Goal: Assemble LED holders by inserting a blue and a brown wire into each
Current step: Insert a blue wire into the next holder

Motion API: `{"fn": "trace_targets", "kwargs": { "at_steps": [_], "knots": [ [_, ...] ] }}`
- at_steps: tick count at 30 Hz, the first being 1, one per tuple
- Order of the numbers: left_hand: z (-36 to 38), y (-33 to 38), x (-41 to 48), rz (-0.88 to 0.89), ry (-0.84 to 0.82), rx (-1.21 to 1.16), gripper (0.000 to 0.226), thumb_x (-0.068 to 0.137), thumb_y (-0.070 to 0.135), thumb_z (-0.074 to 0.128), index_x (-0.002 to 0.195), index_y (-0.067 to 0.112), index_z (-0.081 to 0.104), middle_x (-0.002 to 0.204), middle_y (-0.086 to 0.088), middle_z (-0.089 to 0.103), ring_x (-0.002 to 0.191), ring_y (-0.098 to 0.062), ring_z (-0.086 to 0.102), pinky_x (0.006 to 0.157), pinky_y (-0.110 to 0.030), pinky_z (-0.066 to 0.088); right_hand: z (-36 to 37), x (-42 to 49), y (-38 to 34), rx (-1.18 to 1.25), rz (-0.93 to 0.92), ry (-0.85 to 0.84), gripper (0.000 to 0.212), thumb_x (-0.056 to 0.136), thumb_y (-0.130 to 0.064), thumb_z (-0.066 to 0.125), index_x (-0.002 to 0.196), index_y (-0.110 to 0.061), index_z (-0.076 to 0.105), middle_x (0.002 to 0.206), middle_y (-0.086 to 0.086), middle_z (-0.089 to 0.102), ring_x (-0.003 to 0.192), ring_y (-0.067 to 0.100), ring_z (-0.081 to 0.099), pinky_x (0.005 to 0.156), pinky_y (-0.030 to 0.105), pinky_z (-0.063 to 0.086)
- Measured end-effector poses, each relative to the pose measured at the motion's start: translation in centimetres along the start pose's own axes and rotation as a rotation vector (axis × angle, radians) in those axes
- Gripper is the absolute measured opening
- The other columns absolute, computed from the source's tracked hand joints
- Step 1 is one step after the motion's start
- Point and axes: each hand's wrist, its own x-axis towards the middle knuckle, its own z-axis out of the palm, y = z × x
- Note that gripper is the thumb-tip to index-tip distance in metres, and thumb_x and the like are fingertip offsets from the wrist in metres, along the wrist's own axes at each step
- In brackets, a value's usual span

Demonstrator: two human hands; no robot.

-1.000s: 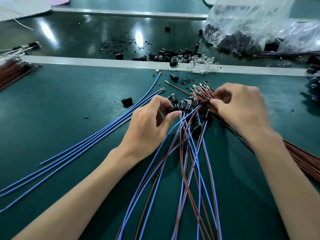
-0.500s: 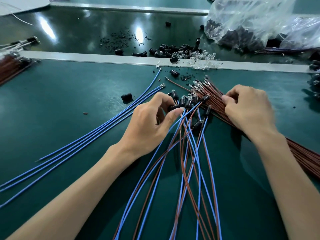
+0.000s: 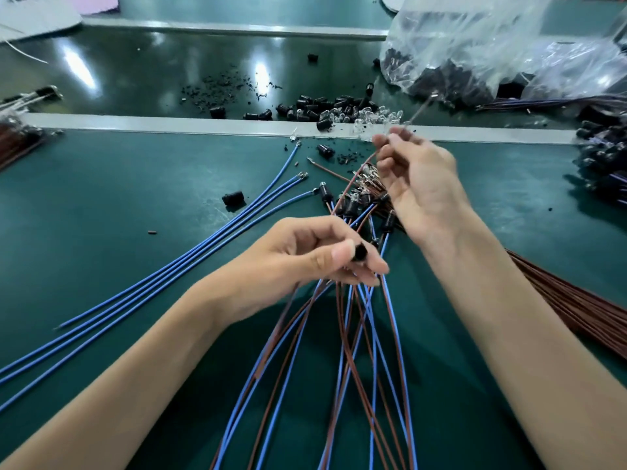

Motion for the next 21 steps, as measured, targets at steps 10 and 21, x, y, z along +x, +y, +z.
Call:
{"fn": "trace_targets", "kwargs": {
  "at_steps": [10,21],
  "knots": [
    [-1.2,-0.4,0.1,-0.011,0.094,0.096,0.022,0.084,0.046,0.067,0.09,0.024,0.064,0.086,-0.001,0.066,0.069,-0.013,0.056,0.068,-0.022,0.045,-2.0,-2.6,2.2,-0.435,-0.076,-0.466,0.014,0.095,-0.014,0.052,0.085,-0.012,0.062,0.065,-0.006,0.064,0.054,0.006,0.049,0.053,0.017,0.041],
    [-0.7,-0.7,0.3,0.084,0.249,0.336,0.004,0.085,0.016,0.061,0.084,0.019,0.06,0.07,0.013,0.061,0.066,0.002,0.055,0.061,-0.011,0.044,-2.1,-3.1,3.1,-0.599,-0.247,-0.508,0.014,0.095,-0.013,0.054,0.084,-0.012,0.063,0.07,-0.007,0.066,0.06,0.007,0.059,0.055,0.02,0.051]
  ]
}}
